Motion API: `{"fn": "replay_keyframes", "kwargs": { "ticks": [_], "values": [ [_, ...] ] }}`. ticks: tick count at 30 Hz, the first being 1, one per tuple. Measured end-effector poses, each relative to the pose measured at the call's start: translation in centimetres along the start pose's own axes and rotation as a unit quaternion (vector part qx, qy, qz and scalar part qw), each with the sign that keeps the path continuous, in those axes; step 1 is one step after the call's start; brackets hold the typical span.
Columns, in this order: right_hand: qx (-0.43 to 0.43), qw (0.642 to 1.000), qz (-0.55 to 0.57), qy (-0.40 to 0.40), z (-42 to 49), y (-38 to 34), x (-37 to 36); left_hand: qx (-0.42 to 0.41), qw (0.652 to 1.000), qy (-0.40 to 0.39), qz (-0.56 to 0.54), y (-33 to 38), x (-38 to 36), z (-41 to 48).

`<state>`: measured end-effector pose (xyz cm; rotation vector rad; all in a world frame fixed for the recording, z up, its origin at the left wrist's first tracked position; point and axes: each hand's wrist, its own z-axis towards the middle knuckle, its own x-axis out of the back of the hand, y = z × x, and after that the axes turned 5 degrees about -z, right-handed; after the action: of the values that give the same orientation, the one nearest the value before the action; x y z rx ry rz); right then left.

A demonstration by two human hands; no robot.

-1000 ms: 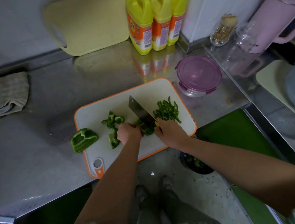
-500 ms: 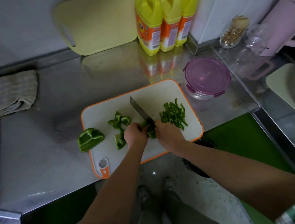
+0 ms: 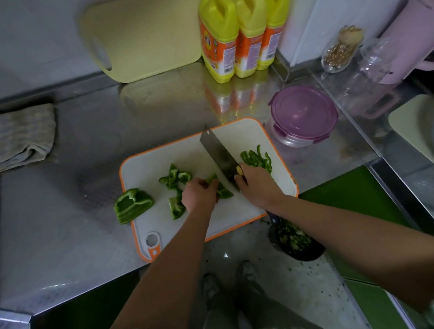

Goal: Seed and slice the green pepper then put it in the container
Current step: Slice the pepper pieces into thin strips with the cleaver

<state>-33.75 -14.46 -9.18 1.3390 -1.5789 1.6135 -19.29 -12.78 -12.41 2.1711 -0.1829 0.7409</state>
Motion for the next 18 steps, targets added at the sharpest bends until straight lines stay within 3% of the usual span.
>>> {"fn": "replay_keyframes", "kwargs": {
  "ticks": [5, 18],
  "values": [
    [0.018, 0.999, -0.001, -0.04, -0.8, -0.7, -0.7, 0.038, 0.999, 0.017, -0.006, 0.3, -0.3, -0.1],
    [0.019, 0.997, -0.044, -0.057, -1.3, 0.0, -1.2, 0.07, 0.997, 0.026, -0.022, 0.5, -0.8, 0.9]
  ]
}}
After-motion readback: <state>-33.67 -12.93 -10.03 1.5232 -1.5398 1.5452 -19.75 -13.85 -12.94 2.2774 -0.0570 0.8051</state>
